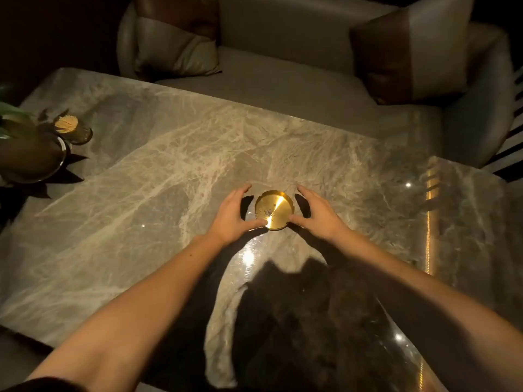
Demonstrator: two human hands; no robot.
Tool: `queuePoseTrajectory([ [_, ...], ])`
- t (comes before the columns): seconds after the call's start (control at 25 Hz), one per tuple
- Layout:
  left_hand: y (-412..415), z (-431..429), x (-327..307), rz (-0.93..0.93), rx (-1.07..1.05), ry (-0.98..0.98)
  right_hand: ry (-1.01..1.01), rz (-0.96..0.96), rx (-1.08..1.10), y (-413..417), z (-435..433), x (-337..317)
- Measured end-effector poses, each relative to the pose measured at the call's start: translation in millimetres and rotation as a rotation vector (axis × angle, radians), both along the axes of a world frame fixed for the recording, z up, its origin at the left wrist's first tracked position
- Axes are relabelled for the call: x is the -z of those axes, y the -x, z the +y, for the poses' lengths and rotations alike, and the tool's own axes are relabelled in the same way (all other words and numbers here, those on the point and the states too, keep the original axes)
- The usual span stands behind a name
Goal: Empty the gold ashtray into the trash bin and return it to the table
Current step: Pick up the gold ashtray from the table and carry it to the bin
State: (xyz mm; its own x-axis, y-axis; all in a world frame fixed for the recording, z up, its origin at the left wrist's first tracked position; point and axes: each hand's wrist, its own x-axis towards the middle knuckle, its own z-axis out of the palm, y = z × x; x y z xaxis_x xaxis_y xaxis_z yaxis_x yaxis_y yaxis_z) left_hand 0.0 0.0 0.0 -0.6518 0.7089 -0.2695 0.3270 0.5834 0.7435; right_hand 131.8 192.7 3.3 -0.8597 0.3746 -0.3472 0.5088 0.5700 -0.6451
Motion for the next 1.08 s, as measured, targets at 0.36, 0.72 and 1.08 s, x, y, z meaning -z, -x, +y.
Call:
queuePoseTrajectory([
  [0.36,-7,12,22,-0.025,0.017,0.073,0.033,-0.107,-0.066,16,1,21],
  [0.72,-17,20,33,-0.059,-0.029,-0.011,0.058,-0.079,-0.015,4,5,35],
  [1.08,-26,21,3,-0.223,-0.094,-0.236,0.223,0.125,0.218,-22,1,-7],
])
